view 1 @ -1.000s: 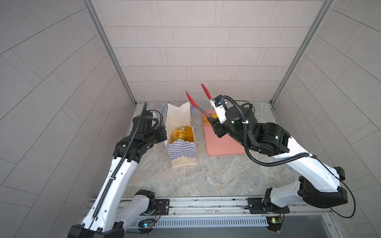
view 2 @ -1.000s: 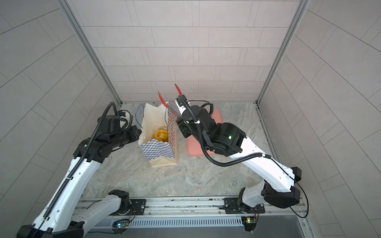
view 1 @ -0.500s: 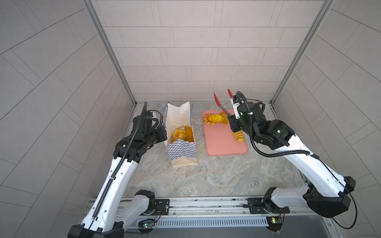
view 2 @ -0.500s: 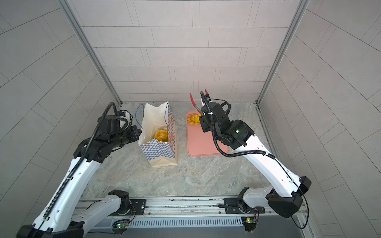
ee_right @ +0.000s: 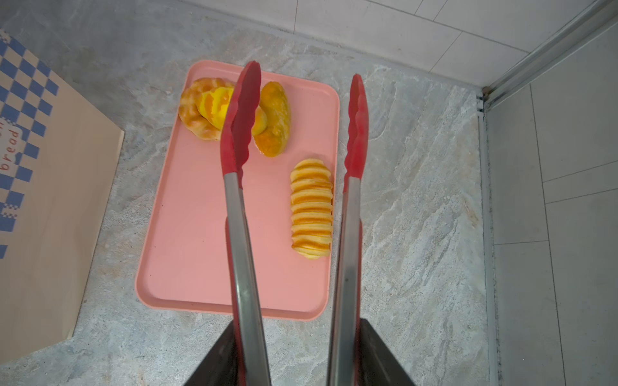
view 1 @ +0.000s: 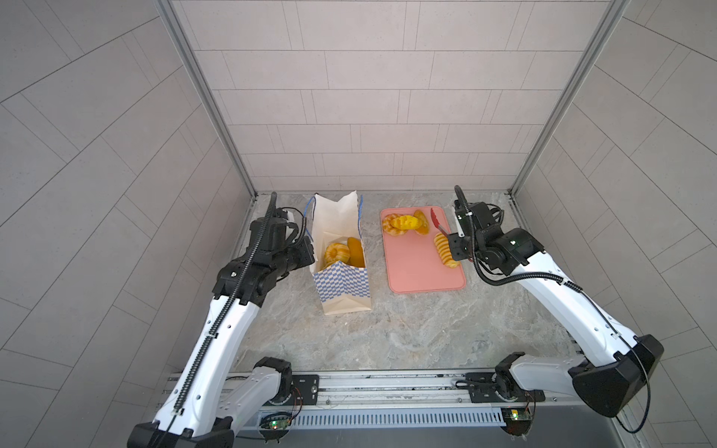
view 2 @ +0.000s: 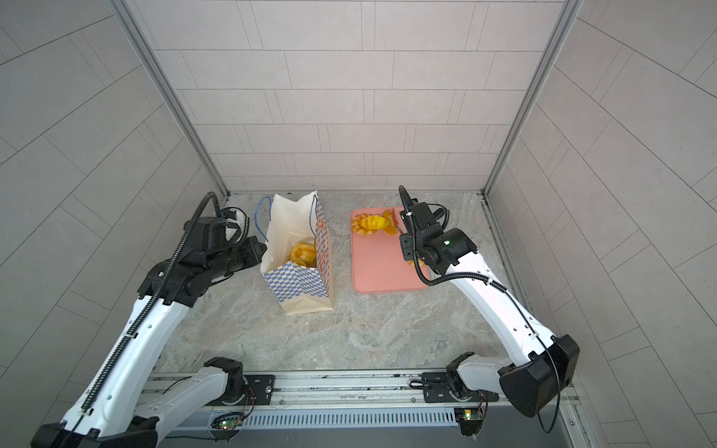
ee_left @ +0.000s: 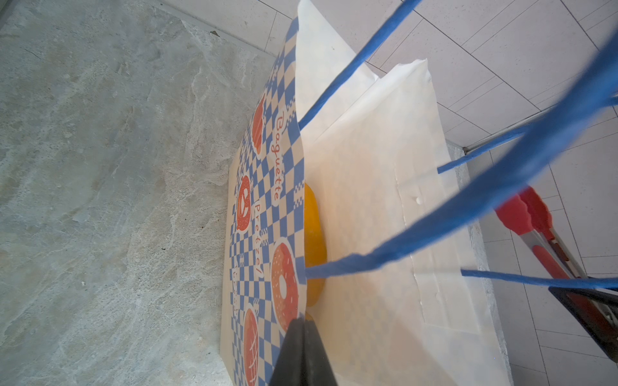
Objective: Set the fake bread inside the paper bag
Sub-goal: 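Withdraw the empty right tongs from the bag back over the pink tray, then lower the right tongs onto the long ridged yellow roll and clamp it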
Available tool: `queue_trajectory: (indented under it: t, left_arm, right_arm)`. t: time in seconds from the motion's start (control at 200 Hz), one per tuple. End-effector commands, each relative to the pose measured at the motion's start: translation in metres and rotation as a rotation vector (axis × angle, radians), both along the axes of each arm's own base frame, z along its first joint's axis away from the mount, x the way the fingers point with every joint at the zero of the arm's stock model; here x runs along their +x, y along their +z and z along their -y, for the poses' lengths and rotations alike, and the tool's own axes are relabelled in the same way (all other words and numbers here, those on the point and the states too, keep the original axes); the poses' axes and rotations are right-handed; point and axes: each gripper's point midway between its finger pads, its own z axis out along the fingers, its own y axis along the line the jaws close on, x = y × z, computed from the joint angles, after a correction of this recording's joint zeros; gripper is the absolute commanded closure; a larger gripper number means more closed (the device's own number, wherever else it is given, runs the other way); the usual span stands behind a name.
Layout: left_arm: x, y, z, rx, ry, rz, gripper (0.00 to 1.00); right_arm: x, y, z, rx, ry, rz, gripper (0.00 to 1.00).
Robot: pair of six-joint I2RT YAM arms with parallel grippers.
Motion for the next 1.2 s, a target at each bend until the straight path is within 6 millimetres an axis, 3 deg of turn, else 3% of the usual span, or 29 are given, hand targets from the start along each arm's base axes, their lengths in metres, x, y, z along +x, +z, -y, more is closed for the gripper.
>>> queue_trajectory:
  t: [0.0,0.39,1.196]
  left_arm:
    - [0.000,0.003,0.001,-0.002,-0.006,0.012,0.93]
    - [0.000,0.003,0.001,-0.002,-0.009,0.014,0.93]
    - [0.002,0.000,0.003,-0.005,-0.018,0.009,0.93]
  right_arm:
    - [0.003,-0.009,0.003,0.026,-0.020,-0.021,0.48]
    - [0.012,-0.056,0.015,0.038,-0.082,-0.122,0.49]
    - [0.013,-0.112,0.027,-0.027,-0.122,-0.257,0.45]
